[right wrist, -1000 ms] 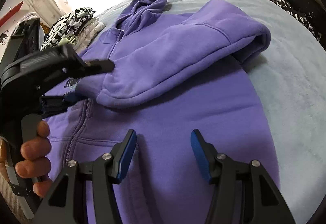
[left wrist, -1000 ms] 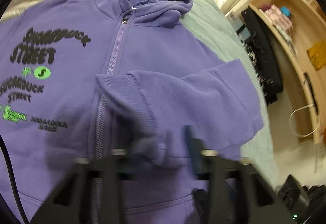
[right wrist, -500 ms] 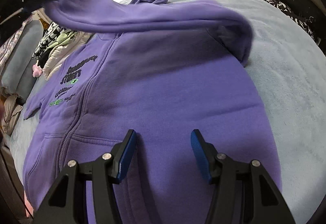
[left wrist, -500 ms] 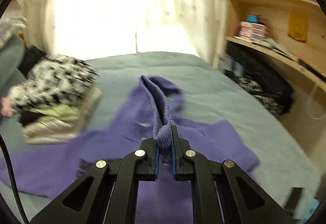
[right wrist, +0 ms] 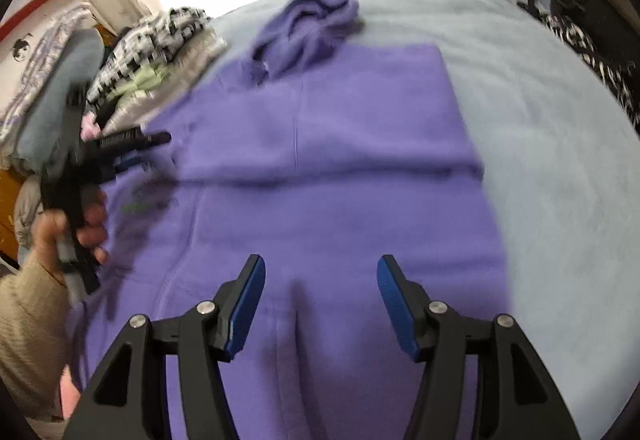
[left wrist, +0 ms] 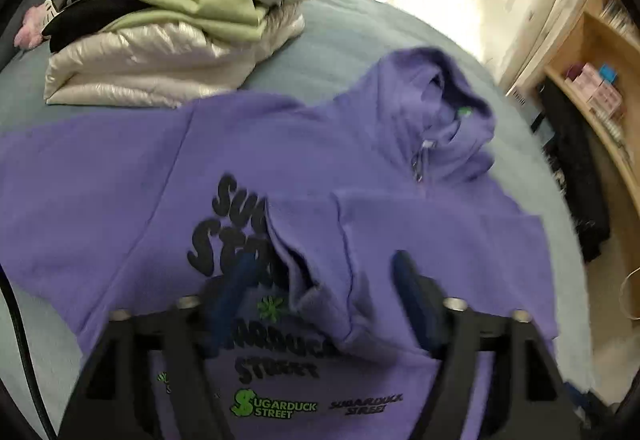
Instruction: Fold large clothes
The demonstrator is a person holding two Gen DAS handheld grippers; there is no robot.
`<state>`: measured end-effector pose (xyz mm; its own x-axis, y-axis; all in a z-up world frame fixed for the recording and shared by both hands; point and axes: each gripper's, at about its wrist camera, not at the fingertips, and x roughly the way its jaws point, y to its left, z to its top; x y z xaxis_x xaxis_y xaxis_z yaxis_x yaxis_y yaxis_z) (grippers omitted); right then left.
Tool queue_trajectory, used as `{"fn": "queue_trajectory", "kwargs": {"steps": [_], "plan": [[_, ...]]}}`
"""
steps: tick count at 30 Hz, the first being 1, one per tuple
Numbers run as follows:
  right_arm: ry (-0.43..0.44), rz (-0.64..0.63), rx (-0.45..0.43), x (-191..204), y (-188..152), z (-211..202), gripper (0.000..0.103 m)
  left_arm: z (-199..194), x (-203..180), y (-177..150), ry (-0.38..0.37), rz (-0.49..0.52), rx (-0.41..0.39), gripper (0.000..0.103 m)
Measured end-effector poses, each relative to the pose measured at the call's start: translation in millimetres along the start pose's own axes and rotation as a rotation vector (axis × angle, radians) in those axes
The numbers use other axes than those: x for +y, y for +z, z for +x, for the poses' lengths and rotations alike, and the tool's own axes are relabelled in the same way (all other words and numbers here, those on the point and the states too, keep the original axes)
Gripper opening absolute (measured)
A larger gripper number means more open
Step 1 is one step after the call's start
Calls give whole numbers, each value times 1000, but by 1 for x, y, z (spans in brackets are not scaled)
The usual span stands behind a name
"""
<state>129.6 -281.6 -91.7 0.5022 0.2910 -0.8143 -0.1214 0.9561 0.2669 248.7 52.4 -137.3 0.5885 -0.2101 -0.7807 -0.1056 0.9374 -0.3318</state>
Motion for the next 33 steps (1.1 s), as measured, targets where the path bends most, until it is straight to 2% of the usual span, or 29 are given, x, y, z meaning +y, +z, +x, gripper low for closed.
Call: {"fn": "queue_trajectory", "kwargs": {"steps": [2,3,6,9,10,12,15,17,18,19,20,22,24,25,27,28,29,31,33], "plan": [[0,20,-25,-10,23,-5,72,1,1,8,-25,17,8,76],[-9,36,-40,-18,37,-5,73,5,0,11,-26,27,20,76],[-32,89,-77,-45,77,9,73,16,-5,13,-6,57,57,76],[-47,158,-53,-74,108,42,73,37,-5,7,7,80,109,75],[-57,172,-40,-82,116,53,73,42,-5,6,14,86,114,72],[-56,209,-13,-100,129,79,73,46,-9,3,59,114,90,39],[-71,258,19,-119,138,107,73,49,-24,3,51,188,94,13],[-99,282,40,-125,140,123,69,48,-38,7,72,241,72,11],[-97,285,48,-127,140,129,61,47,-45,11,84,266,55,10],[-77,264,52,-125,140,133,31,45,-50,16,93,286,32,10],[-78,243,38,-120,141,132,17,42,-55,21,102,299,4,10],[-114,193,-65,-109,141,116,15,37,-61,32,101,302,-45,10],[-132,203,-136,-108,136,107,15,36,-62,40,102,281,-80,10],[-163,218,-129,-112,133,111,15,41,-60,41,112,271,-79,10],[-192,246,-75,-121,127,128,16,61,-54,38,131,256,-20,11],[-189,266,-72,-126,124,131,24,72,-50,36,146,245,21,13],[-173,284,-78,-129,124,128,29,78,-46,32,158,238,37,20],[-174,317,-58,-131,127,120,36,73,-43,30,144,234,10,24],[-202,311,-54,-127,129,110,37,65,-41,34,140,222,18,33]]}}
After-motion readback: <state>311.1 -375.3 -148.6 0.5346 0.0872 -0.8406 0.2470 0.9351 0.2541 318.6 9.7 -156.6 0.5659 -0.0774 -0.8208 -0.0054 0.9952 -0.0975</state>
